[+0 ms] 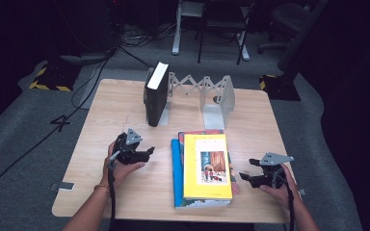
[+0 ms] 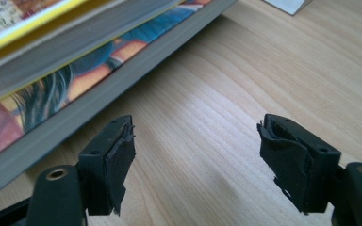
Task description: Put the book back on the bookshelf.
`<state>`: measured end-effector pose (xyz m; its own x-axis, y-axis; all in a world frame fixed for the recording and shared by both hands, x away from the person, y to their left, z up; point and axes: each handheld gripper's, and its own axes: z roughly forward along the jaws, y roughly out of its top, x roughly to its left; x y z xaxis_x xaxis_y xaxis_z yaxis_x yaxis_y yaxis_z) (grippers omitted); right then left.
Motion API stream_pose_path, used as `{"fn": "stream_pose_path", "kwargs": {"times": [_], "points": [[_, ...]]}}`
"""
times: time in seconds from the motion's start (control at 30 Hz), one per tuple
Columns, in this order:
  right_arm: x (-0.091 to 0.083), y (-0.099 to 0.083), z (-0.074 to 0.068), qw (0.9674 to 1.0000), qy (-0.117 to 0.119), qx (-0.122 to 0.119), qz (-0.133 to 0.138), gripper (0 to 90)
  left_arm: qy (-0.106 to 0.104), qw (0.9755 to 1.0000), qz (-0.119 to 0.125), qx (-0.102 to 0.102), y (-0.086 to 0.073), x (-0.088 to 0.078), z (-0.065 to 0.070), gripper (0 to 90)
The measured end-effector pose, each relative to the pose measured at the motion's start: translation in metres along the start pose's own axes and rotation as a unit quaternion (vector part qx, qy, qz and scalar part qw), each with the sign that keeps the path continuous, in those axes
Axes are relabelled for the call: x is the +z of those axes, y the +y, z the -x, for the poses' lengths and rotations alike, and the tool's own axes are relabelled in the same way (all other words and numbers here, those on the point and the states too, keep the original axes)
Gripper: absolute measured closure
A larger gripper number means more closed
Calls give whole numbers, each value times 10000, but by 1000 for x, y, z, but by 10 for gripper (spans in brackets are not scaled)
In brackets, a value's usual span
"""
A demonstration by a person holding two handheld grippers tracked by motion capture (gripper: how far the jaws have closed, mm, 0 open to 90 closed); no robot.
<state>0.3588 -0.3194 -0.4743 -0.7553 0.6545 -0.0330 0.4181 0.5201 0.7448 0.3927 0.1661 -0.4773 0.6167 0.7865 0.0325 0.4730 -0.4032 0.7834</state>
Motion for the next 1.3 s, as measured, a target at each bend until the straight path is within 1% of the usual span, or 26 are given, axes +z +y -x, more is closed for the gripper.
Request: {"fn": "stream_pose_path", "kwargs": {"times": [0.03, 0.1, 0.17, 0.23, 0.3, 0.37, 0.4, 0.53, 0.6, 0.63, 0.73, 0.83, 0.9, 1.0, 1.03, 1.17, 1.23, 1.3], "points": [[-1, 2, -1, 10000, -10, -4, 15, 279, -33, 9999, -49, 88, -1, -1, 2, 282], [-5, 4, -2, 10000, 19, -1, 67, 280, -60, 9998, -87, 172, -4, -2, 5, 278], [-8, 7, -3, 10000, 13, 4, 89, 282, -163, 9994, -156, 279, -6, -5, 9, 273], [-12, 10, -5, 9999, 37, -20, 143, 284, -206, 9991, -168, 326, -8, -8, 12, 269], [-15, 12, -7, 9998, 45, -15, 198, 285, -307, 9986, -195, 386, -10, -10, 15, 268], [-17, 14, -9, 9997, 80, -15, 221, 287, -322, 9980, -263, 483, -13, -11, 16, 266], [-18, 15, -10, 9997, 93, -50, 232, 287, -367, 9978, -294, 474, -14, -11, 16, 264], [-21, 20, -17, 9994, 161, -163, 259, 289, -437, 9965, -410, 590, -21, -14, 20, 261], [-24, 23, -22, 9990, 105, -253, 346, 308, -456, 9956, -476, 661, -24, -14, 24, 263], [-25, 25, -25, 9987, 125, -274, 409, 313, -484, 9951, -503, 698, -25, -15, 25, 263], [-29, 31, -34, 9979, 205, -381, 485, 315, -541, 9936, -565, 820, -30, -18, 32, 264], [-29, 37, -44, 9972, 340, -508, 434, 313, -634, 9921, -615, 887, -35, -21, 38, 264], [-28, 39, -49, 9968, 426, -557, 380, 315, -722, 9916, -622, 872, -38, -24, 41, 262], [-24, 43, -58, 9960, 564, -634, 269, 314, -773, 9913, -595, 887, -42, -28, 45, 259], [-22, 44, -59, 9958, 616, -632, 234, 314, -753, 9912, -612, 899, -43, -29, 46, 259], [-14, 46, -63, 9954, 712, -635, 71, 308, -832, 9901, -655, 927, -48, -29, 50, 255], [-9, 47, -64, 9955, 709, -629, -57, 294, -857, 9895, -667, 956, -49, -29, 51, 253], [-5, 48, -63, 9956, 776, -513, -116, 281, -950, 9887, -647, 963, -50, -29, 51, 251]]}}
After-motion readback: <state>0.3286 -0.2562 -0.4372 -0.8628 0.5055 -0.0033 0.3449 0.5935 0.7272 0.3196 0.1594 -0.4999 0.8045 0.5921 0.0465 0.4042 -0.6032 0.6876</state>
